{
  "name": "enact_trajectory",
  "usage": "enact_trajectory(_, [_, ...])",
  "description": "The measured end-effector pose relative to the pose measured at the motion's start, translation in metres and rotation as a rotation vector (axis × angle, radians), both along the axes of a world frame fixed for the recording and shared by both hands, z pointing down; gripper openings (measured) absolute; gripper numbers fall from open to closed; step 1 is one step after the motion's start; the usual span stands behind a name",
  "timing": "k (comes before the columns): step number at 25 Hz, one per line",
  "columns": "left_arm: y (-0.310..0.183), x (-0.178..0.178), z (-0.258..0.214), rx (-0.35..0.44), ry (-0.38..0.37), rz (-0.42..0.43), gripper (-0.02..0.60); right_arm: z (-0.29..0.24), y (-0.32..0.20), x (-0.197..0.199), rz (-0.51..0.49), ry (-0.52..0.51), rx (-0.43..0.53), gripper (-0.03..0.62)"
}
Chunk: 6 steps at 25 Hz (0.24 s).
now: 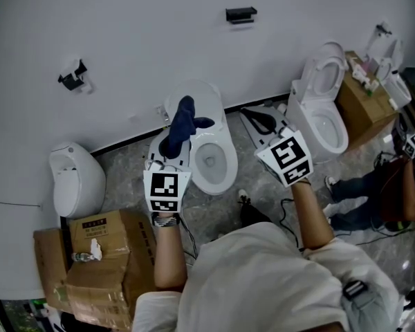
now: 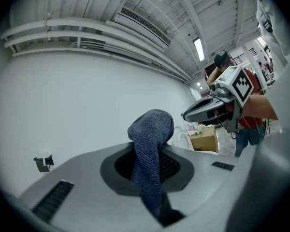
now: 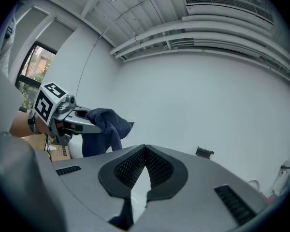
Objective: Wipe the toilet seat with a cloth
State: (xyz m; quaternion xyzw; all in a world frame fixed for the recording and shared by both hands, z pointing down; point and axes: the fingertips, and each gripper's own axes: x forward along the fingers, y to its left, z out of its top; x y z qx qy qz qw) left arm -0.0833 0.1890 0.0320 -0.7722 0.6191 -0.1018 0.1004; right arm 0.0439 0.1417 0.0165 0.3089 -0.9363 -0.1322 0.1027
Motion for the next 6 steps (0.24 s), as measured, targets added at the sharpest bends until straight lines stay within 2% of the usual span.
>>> enact_trajectory(6, [0.006,0.005,0.0053,-0.006,-0.004,0.016,0.037,0.0028,0.0067,0.0018,0.008,-0.009,-0.003,0.028])
